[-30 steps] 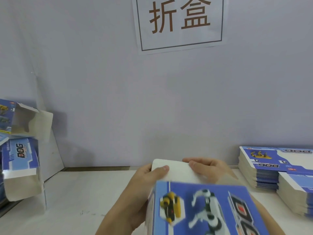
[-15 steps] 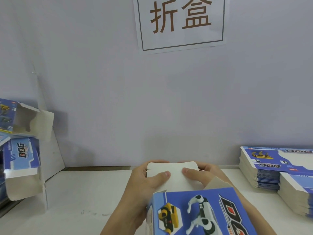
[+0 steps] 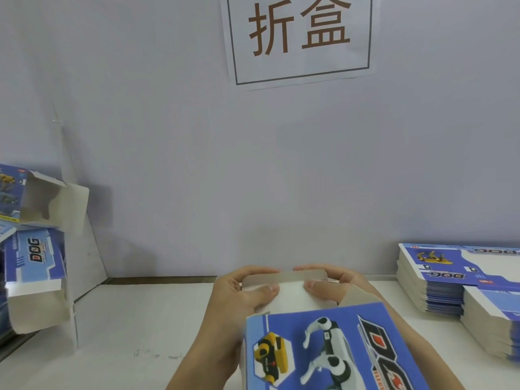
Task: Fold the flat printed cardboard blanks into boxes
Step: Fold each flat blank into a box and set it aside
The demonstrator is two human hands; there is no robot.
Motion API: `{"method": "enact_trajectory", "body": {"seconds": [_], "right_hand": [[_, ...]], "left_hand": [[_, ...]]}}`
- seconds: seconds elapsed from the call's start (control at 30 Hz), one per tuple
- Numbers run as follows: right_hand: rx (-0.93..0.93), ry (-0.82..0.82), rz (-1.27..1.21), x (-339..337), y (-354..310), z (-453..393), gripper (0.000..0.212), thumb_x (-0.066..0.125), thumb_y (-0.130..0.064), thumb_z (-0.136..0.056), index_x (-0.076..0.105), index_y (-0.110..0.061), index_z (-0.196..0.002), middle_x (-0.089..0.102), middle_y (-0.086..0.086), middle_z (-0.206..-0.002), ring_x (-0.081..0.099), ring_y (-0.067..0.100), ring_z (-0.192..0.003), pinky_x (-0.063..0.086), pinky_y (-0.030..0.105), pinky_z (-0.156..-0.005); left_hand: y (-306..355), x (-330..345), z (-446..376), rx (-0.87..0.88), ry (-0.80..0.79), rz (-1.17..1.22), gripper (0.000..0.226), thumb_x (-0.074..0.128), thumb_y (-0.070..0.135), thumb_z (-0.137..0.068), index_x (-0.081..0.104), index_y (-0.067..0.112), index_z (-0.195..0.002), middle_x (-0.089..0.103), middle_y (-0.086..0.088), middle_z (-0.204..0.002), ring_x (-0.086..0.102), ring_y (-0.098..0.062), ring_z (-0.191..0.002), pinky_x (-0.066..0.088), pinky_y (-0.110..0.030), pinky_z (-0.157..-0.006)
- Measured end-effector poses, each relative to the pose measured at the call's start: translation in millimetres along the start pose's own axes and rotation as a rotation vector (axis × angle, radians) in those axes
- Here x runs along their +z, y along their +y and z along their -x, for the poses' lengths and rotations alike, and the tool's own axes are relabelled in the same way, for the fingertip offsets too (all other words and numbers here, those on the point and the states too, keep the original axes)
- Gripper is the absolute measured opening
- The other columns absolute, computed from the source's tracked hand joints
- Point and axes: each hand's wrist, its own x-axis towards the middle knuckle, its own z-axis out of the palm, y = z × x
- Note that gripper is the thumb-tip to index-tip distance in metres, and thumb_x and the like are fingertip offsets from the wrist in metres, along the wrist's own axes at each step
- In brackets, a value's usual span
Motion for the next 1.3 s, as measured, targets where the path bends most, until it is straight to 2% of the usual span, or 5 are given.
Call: {"method": "enact_trajectory", "body": {"seconds": [0.2, 0.33, 0.97, 1.13, 1.3], "right_hand": [[0.088, -0.075, -0.024, 12, -20, 3, 0.048, 0.037, -0.036, -0.099, 0.058, -0.008, -0.131, 0.073, 0.013, -0.082, 0.073, 0.015, -0.064, 0.056, 0.025, -0.059], [0.124, -0.153, 0.090, 22, -34, 11, 0.033, 0.047, -0.017, -0.103, 0.055, -0.019, -0.135, 0.066, 0.018, -0.127, 0.065, 0.029, -0.117, 0.056, 0.031, -0.081], [-0.485, 0.213, 0.019, 37, -33, 28, 0.037, 0.070, -0.044, -0.074, 0.065, -0.028, -0.106, 0.075, 0.006, -0.101, 0.075, 0.031, -0.082, 0.061, 0.038, -0.061], [-0.565, 0.243, 0.129, 44, -32, 28, 0.041, 0.063, -0.047, -0.078, 0.062, -0.016, -0.106, 0.075, 0.005, -0.090, 0.075, 0.023, -0.076, 0.057, 0.025, -0.055], [-0.500, 0.271, 0.240, 40, -41, 21, 0.033, 0.043, -0.057, -0.092, 0.065, -0.035, -0.103, 0.072, 0.006, -0.077, 0.071, 0.025, -0.073, 0.059, 0.032, -0.056]], "left_hand": [[-3, -19, -4, 0.014, 0.241, 0.098, 0.020, 0.072, 0.008, -0.088, 0.065, 0.011, -0.106, 0.073, -0.018, -0.087, 0.072, -0.024, -0.058, 0.055, -0.030, -0.048], [-8, -32, -8, 0.003, 0.311, 0.160, 0.021, 0.073, 0.015, -0.087, 0.064, 0.010, -0.106, 0.076, -0.014, -0.083, 0.073, -0.029, -0.060, 0.056, -0.033, -0.049], [30, -5, 21, 0.314, -0.176, -0.046, 0.060, 0.085, 0.052, -0.067, 0.050, 0.053, -0.115, 0.072, 0.003, -0.113, 0.075, -0.027, -0.093, 0.063, -0.044, -0.075], [35, 3, 25, 0.460, -0.010, -0.026, 0.045, 0.075, 0.051, -0.066, 0.053, 0.040, -0.104, 0.074, -0.003, -0.096, 0.076, -0.026, -0.082, 0.062, -0.036, -0.061], [36, 9, 30, 0.591, 0.093, -0.075, 0.040, 0.062, 0.060, -0.074, 0.052, 0.036, -0.104, 0.065, -0.013, -0.091, 0.062, -0.054, -0.078, 0.052, -0.068, -0.055]]}}
